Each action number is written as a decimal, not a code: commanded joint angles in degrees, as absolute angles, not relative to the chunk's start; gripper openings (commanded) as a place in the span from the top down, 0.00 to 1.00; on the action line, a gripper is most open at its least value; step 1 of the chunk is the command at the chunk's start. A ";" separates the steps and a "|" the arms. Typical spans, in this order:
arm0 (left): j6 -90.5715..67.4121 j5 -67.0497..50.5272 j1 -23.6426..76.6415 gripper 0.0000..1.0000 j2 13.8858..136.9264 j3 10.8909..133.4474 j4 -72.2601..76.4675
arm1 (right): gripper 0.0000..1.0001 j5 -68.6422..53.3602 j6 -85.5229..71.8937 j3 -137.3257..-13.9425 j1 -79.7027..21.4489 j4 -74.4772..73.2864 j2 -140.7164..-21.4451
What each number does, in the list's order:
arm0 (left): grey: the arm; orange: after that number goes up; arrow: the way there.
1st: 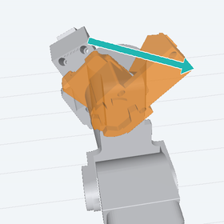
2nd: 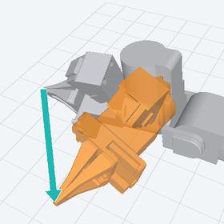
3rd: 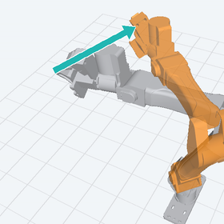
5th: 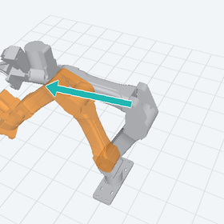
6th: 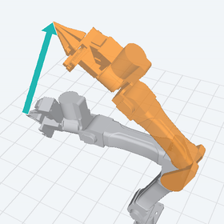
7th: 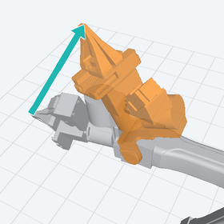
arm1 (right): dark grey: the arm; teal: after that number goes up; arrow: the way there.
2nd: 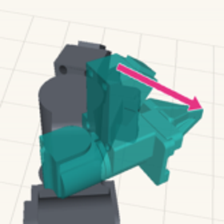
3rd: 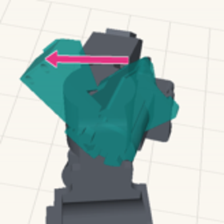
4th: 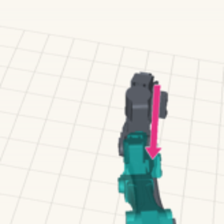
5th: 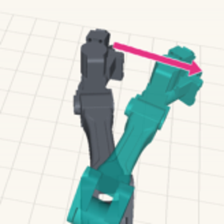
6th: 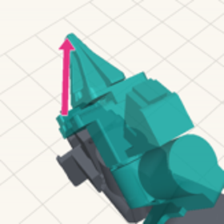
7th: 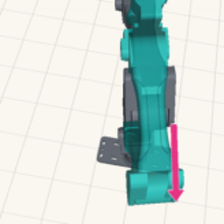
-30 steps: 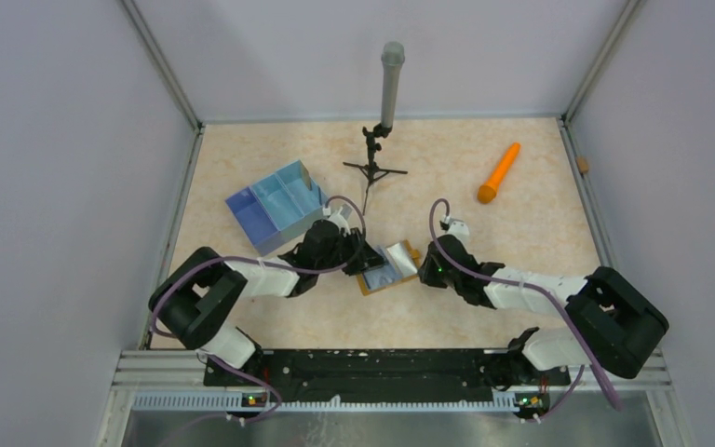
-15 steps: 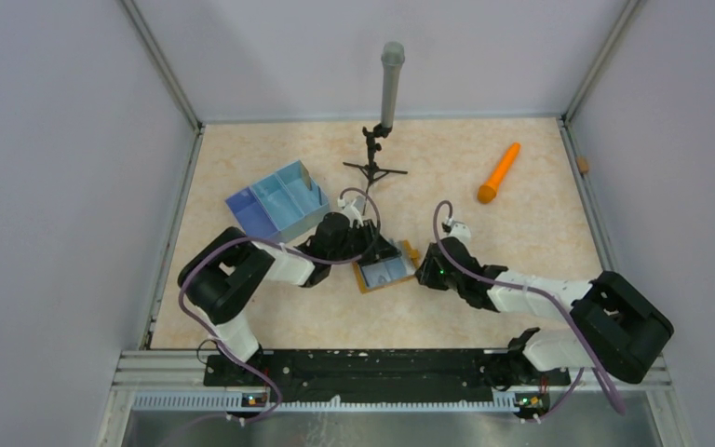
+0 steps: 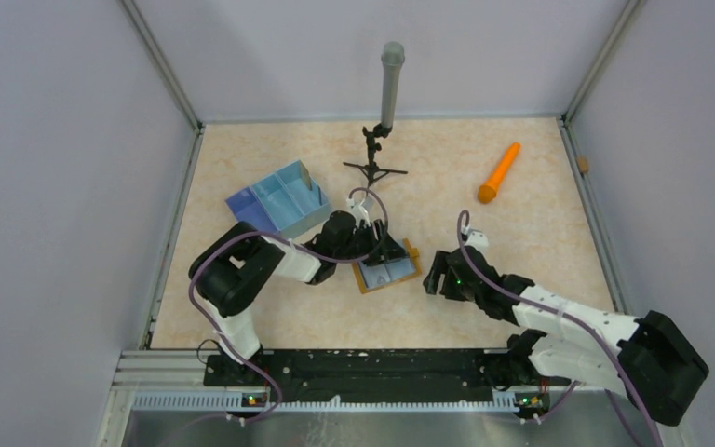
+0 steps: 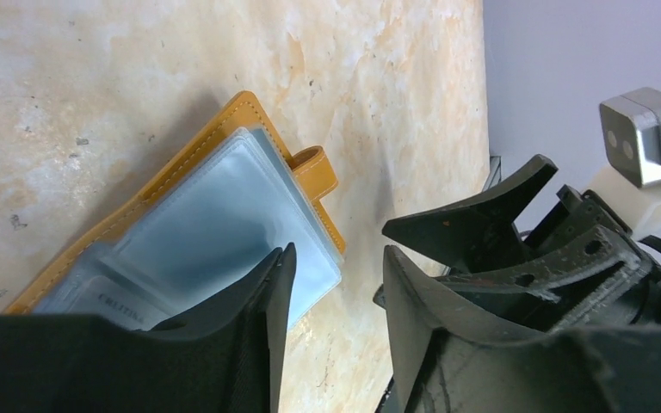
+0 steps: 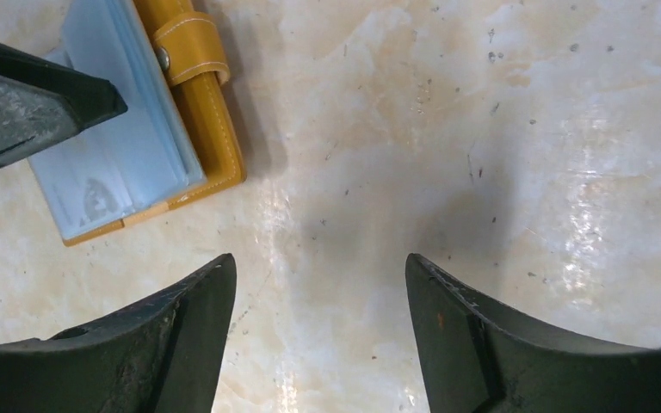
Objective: Put the credit cards into the card holder
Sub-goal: Turn over the card slot in the card holder.
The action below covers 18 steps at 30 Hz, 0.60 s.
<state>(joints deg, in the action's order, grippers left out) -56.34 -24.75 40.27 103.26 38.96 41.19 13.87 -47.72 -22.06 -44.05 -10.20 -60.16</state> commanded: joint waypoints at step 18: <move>-33.47 -11.07 27.90 0.07 73.84 52.66 -14.43 | 0.26 10.42 -24.33 -51.71 -43.41 -15.55 -67.02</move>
